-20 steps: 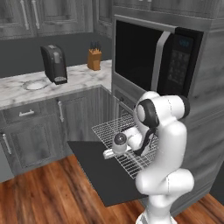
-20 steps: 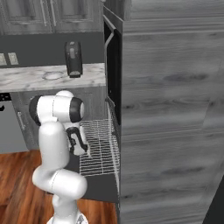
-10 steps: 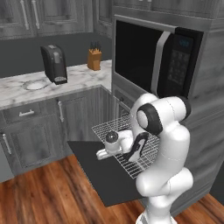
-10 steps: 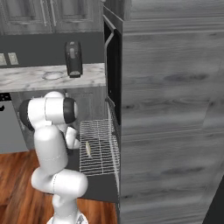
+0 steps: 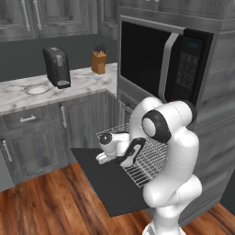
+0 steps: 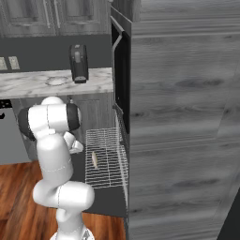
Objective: Place the fish on the top rack of the oven, and slide the tray back inside. Close the oven door.
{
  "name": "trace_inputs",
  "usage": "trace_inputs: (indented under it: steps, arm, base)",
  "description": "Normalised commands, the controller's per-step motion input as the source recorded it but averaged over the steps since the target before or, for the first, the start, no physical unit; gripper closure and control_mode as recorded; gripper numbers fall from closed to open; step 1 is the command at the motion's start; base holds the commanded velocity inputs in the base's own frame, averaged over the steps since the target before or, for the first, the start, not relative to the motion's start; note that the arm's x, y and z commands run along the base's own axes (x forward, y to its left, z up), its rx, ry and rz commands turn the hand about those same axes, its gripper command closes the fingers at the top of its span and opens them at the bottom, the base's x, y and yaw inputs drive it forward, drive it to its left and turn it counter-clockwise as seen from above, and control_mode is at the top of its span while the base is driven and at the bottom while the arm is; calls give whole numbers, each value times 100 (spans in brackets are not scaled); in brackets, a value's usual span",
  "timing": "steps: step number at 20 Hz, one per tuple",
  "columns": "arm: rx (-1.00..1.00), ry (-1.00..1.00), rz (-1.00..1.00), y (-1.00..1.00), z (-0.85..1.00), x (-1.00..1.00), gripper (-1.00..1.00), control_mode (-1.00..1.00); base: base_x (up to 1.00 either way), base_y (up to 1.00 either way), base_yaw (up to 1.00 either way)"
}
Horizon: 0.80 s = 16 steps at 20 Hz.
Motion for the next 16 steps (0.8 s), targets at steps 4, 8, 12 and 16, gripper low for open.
trace_inputs:
  steps: [4,8,12,16]
  arm:
    - [-14,0,0,-3,-23,11,-100,-100]
    - [-13,3,1,0,-39,17,-100,-100]
    - [-13,0,2,0,-57,23,-100,-100]
    - [-12,0,2,0,-56,25,-100,-100]
  base:
    - [0,0,0]
    - [0,0,0]
    - [0,0,0]
    - [0,0,0]
